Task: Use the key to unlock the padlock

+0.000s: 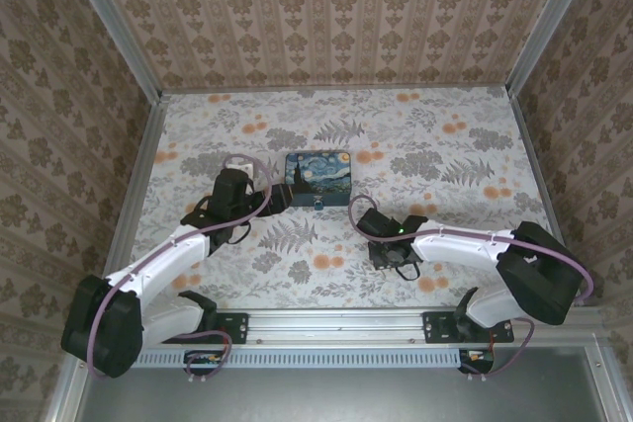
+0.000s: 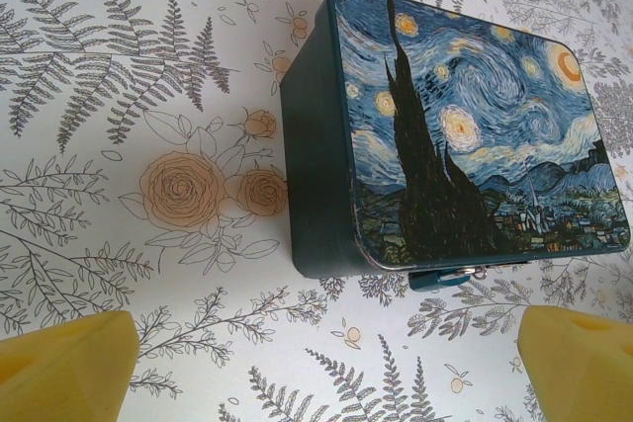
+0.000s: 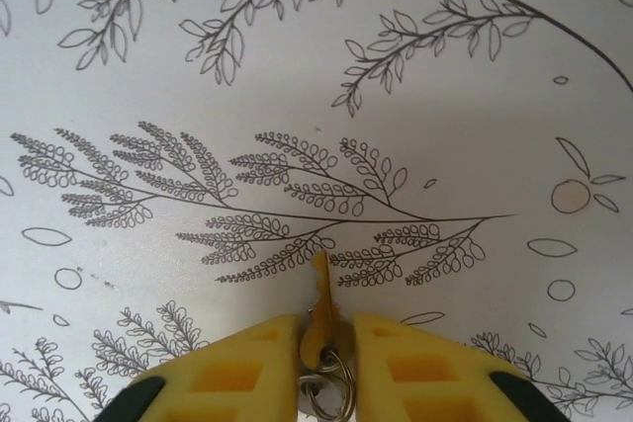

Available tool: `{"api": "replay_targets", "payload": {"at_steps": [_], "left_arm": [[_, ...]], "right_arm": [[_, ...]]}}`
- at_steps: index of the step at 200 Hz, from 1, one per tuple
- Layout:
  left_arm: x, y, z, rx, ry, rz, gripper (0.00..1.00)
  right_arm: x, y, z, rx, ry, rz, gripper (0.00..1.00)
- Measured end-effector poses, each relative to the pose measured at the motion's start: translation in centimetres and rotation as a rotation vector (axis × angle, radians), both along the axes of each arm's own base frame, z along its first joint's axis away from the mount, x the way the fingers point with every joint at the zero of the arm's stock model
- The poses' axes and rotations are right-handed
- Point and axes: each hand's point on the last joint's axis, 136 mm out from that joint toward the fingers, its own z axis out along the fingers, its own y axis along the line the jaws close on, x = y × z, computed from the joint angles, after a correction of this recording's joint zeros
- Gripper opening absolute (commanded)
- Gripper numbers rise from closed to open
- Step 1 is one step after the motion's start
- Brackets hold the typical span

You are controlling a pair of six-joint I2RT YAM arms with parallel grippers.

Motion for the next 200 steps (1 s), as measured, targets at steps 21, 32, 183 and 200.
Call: {"api": "replay_targets", "payload": {"at_steps": [21,32,183,200], "left_arm": [[0.0,0.0,0.0,0.0,0.0,0.001,1.0],[0.0,0.0,0.0,0.0,0.0,0.001,1.0],[1.4,-3.4,1.9,-0.207,0.054,0.004,1.0],[2.1,-4.8,2.8,-0.305,0.076,0.017,0.99]], "right_arm": [[0.1,0.2,0.2,0.012,-0.01,-0.003,0.0],[0.2,0.3,0.3,0.016,-0.016,-0.007,0.0],[8.6,5.4,12.9,0.606,-0.272,-0.097,0.0],[10.5,6.6,15.8,0.692,-0.331,-0.09,0.0]]}}
